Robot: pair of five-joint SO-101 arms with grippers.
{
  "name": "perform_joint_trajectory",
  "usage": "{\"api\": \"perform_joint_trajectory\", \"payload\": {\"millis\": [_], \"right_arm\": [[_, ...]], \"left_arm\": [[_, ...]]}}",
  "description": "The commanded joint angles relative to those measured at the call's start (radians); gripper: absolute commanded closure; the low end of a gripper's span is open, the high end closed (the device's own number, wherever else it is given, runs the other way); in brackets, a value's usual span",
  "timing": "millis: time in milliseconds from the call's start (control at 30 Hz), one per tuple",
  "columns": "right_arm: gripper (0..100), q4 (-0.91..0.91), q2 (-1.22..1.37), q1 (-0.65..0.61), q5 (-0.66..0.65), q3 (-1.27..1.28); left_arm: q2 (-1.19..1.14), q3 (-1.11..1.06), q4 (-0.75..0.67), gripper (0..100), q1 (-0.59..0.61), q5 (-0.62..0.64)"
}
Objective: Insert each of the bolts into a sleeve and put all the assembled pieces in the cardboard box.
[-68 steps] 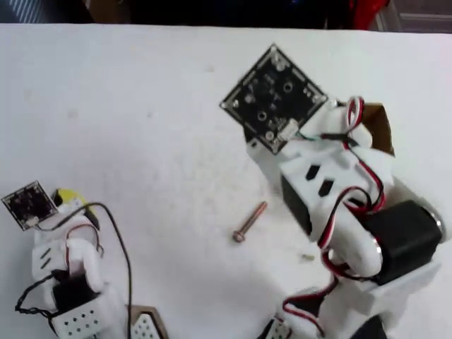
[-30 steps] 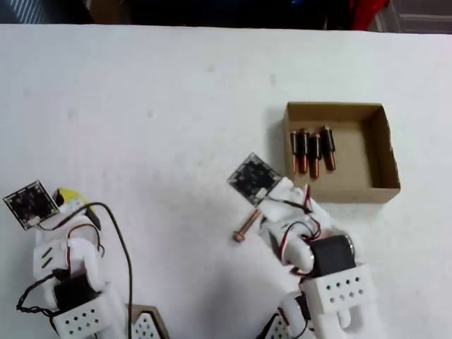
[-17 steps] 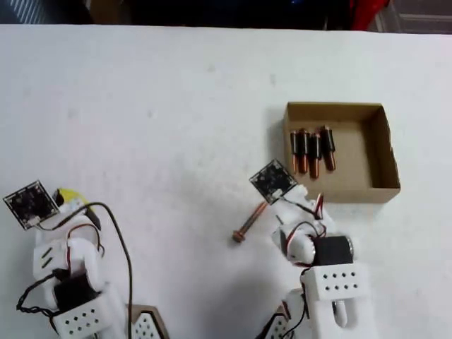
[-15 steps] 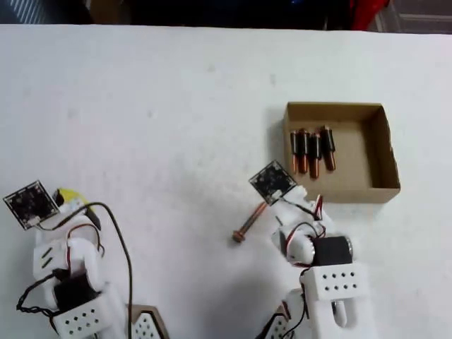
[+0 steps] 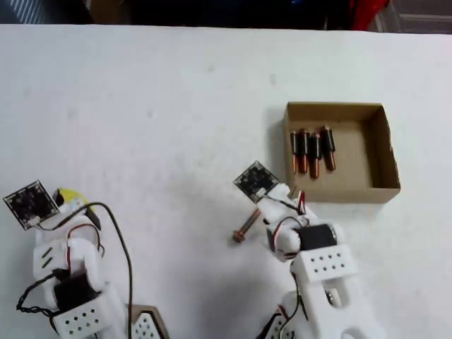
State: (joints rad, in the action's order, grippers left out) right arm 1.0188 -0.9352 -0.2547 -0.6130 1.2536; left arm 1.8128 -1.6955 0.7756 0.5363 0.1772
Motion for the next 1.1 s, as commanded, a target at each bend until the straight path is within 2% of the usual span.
{"api": "perform_joint_trajectory", "payload": {"millis": [0, 433, 633, 1067], "right_arm": [[98.1, -0.111, 0.114, -0.007, 0.008, -0.011], [97.6, -0.16, 0.392, -0.013, -0.003, -0.08], [88.2, -0.165, 0.519, -0.015, -0.003, -0.13], [87.9, -0.166, 0.568, -0.007, -0.002, -0.175]], "left_arm": [[0.01, 0.003, -0.009, 97, -0.01, -0.009], [0.01, 0.003, -0.009, 97, -0.01, -0.009], [0.01, 0.003, -0.009, 97, -0.01, -0.009], [0.01, 0.003, -0.009, 97, -0.012, -0.009]]}}
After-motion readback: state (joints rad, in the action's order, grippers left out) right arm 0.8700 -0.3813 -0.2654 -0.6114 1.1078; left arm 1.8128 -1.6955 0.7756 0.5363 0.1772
